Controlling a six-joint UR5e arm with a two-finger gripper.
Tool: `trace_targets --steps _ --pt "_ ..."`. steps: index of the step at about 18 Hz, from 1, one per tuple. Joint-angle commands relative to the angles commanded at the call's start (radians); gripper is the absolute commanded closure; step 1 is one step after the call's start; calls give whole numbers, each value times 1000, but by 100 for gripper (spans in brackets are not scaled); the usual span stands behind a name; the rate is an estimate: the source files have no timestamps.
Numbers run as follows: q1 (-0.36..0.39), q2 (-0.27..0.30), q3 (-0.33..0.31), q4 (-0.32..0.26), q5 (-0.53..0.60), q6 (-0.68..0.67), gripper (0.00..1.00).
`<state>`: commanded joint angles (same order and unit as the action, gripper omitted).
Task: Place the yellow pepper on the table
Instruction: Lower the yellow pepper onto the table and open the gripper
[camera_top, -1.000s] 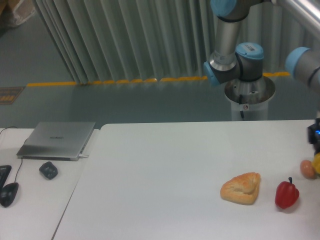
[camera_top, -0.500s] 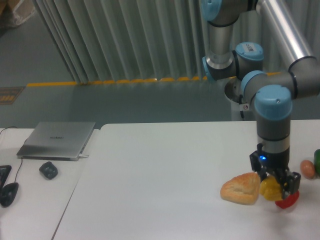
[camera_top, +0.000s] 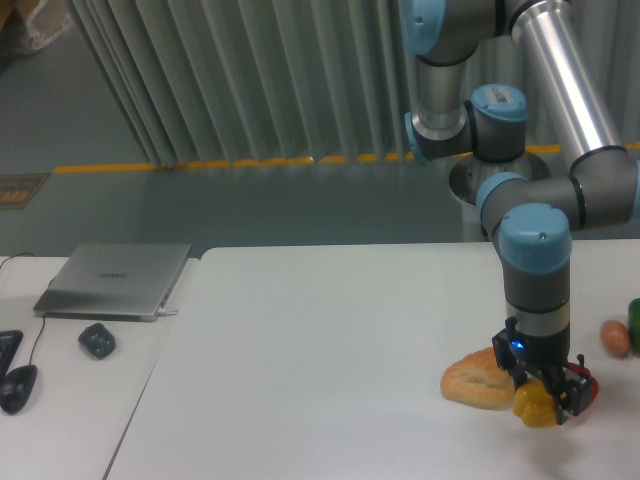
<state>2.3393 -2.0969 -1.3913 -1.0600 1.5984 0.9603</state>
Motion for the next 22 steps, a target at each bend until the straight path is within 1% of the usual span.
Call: trace_targets --steps 2,5,6,7,9,10,12,16,17,20,22 --pt "0 2 -3 0 9 0 49" --pt "-2 2 -5 0 29 -2 49" --pt "-2 5 -5 0 32 -2 46" --pt "-2 6 -9 0 35 -2 39" --pt "-2 14 -23 0 38 2 5" --pt "-3 14 -25 0 55 -2 4" --pt "-5 14 -29 0 77 -5 4" --pt "-14 15 -31 -2 80 -6 3" --pt "-14 18 -31 -2 80 -6 0" --pt "-12 37 -55 -2 75 1 0" --pt "-11 51 -57 -2 77 3 0"
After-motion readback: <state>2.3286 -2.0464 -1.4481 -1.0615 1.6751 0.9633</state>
